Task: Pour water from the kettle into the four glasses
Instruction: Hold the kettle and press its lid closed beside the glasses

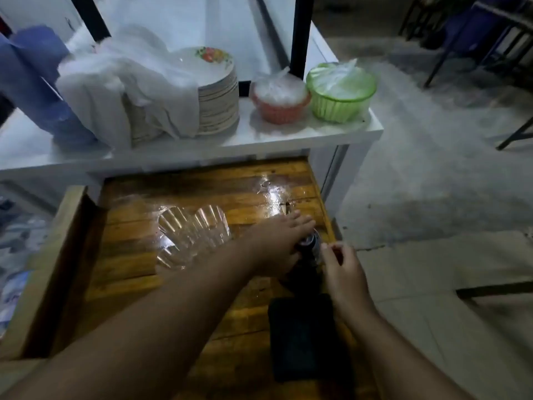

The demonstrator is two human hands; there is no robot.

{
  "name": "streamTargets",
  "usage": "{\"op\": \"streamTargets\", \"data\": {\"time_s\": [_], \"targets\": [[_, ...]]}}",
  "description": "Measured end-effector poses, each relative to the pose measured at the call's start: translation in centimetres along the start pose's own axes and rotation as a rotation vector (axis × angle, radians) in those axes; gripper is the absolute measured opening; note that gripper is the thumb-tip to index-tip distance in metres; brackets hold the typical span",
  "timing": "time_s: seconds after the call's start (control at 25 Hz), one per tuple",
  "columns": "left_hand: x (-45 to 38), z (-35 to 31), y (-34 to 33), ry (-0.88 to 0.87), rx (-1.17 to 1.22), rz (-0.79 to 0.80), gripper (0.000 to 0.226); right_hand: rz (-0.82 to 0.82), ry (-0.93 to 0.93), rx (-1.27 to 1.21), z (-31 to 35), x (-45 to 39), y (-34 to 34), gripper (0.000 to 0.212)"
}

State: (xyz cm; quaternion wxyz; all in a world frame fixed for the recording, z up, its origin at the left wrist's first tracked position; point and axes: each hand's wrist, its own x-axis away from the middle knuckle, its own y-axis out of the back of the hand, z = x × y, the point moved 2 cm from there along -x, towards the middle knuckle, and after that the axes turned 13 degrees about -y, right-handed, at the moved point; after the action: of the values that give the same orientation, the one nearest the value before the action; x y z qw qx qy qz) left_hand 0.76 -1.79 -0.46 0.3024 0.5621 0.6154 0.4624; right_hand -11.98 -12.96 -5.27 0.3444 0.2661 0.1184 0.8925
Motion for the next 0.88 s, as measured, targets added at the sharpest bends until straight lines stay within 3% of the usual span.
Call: {"op": "streamTargets", "data": {"time_s": [0.12,0.24,0.4,0.6,0.72,0.88], "targets": [[-0.9,0.6,-2.7,-0.046,-0.072,0.118,0.083,0.125,-0.202,0.026,-3.9,-1.1,-0.9,0.027],[-0.7,1.1,-4.4,-0.057,-0.087,0.104,0.087,0.268,-0.333,-0.061,-6.0,-2.1,-1.7,0.044],[-0.7,1.4,-4.9,-0.049,-0.103,0.079,0.089,0.493,-0.414,-0.187,-6.8,-3.1,-2.5,0.096],[-0.7,1.3,-4.7,-0.041,-0.079,0.084,0.086,0.616,-0.35,-0.206,-6.2,-3.9,-3.0,0.083],[-0.8,0.9,-4.5,-0.024,-0.051,0.095,0.085,0.709,-0.284,-0.23,-6.3,-4.6,-3.2,0.087],[-0.8,0.5,-4.2,-0.005,-0.036,0.111,0.084,0.712,-0.192,-0.282,-6.6,-4.7,-3.7,0.075]]}}
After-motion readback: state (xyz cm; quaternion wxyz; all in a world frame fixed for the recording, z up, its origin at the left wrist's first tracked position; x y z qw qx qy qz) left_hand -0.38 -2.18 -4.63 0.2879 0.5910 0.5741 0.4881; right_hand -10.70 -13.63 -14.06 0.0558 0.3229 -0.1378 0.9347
